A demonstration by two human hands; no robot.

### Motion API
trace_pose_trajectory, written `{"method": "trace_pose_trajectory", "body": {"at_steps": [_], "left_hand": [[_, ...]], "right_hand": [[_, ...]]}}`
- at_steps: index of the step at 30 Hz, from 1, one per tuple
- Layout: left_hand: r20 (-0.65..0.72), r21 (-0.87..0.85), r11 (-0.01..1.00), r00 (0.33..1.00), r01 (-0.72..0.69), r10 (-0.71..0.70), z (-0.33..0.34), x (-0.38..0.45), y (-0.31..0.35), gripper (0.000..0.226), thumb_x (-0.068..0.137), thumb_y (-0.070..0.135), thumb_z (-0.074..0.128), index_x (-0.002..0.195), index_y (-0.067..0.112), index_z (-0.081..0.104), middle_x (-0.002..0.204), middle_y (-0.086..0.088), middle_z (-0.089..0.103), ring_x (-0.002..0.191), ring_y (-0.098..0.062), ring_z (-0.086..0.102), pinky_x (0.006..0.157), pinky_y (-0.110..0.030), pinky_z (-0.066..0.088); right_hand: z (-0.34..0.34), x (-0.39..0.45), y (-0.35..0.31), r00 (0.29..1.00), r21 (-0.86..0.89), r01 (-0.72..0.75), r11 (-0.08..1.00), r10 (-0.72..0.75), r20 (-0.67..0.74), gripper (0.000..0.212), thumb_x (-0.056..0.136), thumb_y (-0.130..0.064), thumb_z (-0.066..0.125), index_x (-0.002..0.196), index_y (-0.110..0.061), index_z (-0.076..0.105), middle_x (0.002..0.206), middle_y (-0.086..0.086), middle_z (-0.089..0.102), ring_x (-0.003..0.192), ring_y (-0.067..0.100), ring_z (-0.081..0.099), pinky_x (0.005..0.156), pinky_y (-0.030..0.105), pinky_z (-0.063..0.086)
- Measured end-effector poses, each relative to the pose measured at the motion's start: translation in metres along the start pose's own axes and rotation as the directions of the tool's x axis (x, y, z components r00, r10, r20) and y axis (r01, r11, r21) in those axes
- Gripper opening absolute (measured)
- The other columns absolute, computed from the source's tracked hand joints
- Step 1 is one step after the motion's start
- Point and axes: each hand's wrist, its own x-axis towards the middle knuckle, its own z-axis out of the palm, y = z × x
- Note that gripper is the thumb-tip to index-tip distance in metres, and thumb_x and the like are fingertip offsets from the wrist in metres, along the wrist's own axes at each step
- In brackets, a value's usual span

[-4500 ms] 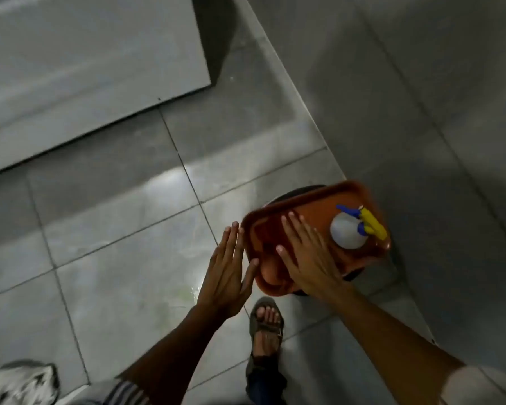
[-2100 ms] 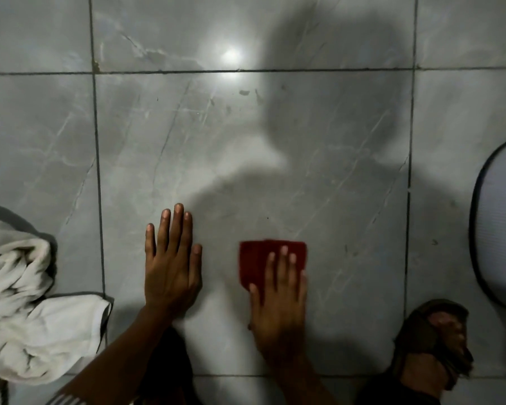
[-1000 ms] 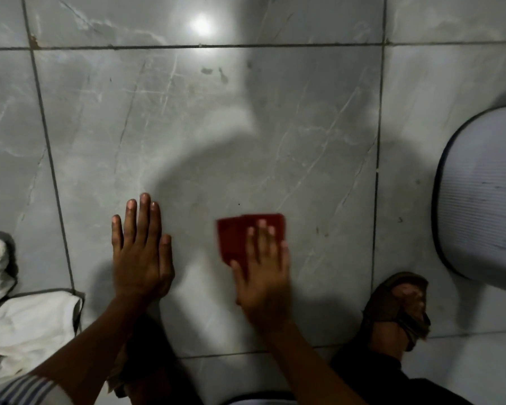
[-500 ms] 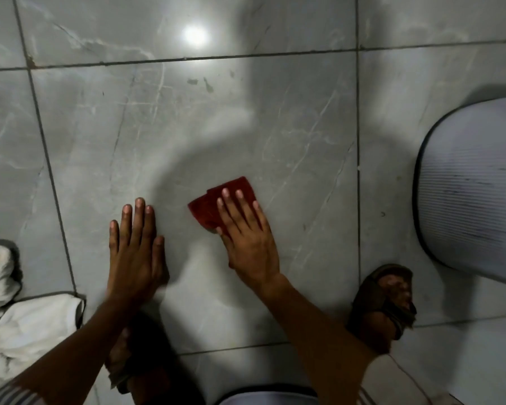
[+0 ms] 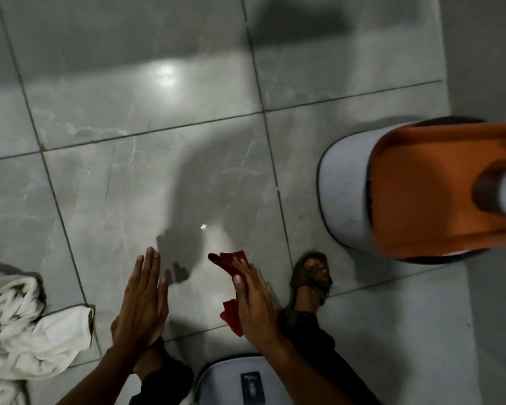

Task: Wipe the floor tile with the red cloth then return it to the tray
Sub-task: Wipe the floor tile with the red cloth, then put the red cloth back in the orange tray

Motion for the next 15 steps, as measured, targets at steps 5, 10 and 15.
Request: {"method": "trace_pose_trajectory", "body": {"at_steps": [5, 10, 15], "left_hand": [[0.019, -0.052, 0.991, 0.992, -0.120, 0.121, -0.030, -0.007, 0.111, 0.093, 0.110, 0.070, 0.004, 0.175, 0.006, 0.019, 0.187, -0.006, 0.012, 0.175, -0.028, 0.009, 0.142, -0.046, 0.018], [-0.033, -0.051, 0.945, 0.946, -0.323, 0.322, -0.058, 0.005, 0.257, 0.072, 0.116, 0.050, 0.027, 0.177, 0.013, 0.016, 0.188, -0.004, 0.010, 0.176, -0.021, 0.007, 0.142, -0.042, 0.018], [-0.008, -0.080, 0.896, 0.900, -0.436, 0.437, -0.042, 0.020, 0.374, 0.071, 0.118, 0.045, 0.033, 0.179, 0.018, 0.009, 0.190, 0.002, 0.000, 0.176, -0.010, -0.003, 0.143, -0.037, 0.012]], "right_hand": [[-0.103, -0.035, -0.036, 0.981, 0.102, -0.022, 0.995, 0.041, -0.191, 0.045, 0.117, -0.043, 0.034, 0.156, -0.033, 0.055, 0.167, -0.011, 0.052, 0.162, 0.015, 0.038, 0.133, 0.047, 0.033], [-0.245, -0.040, -0.063, 0.903, 0.070, 0.060, 0.996, -0.024, -0.429, 0.050, 0.110, -0.056, 0.032, 0.160, -0.051, 0.039, 0.163, -0.052, 0.027, 0.165, 0.001, 0.023, 0.135, 0.044, 0.028], [-0.339, 0.008, -0.040, 0.863, -0.106, 0.102, 0.989, -0.141, -0.486, 0.053, 0.116, -0.033, 0.037, 0.168, -0.022, 0.040, 0.177, -0.011, 0.036, 0.168, 0.009, 0.021, 0.137, 0.057, 0.022]]}}
